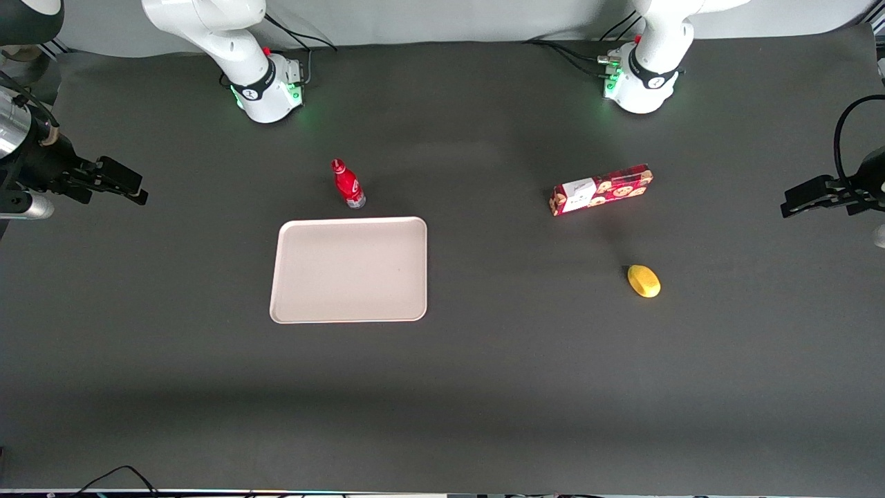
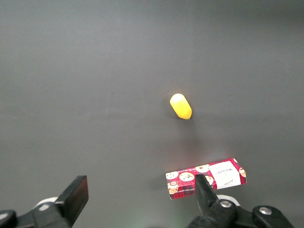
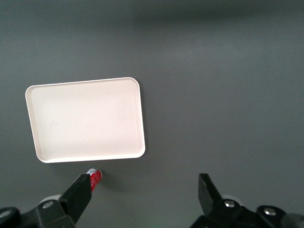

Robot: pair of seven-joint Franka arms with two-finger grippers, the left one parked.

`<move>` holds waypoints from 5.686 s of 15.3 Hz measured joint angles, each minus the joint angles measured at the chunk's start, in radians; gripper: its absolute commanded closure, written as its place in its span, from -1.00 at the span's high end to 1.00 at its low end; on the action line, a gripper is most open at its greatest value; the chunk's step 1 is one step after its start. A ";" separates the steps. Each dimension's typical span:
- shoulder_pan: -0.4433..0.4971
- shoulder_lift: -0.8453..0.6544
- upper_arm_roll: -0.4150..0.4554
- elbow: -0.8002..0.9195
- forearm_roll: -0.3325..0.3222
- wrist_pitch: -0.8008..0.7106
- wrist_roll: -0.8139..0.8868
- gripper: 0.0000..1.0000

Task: Place coke bottle on tray
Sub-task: 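Move the right gripper out toward the red Coca-Cola bottle, then lower the open right gripper over the bottle and close on it, then lift the bottle with the right gripper off the table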

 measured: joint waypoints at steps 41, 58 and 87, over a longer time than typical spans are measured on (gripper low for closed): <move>0.419 -0.177 0.168 -0.866 0.060 0.665 0.471 1.00; 0.419 -0.138 0.269 -0.996 0.061 0.901 0.548 0.18; 0.418 -0.176 -0.019 -0.265 0.058 0.000 0.226 -1.00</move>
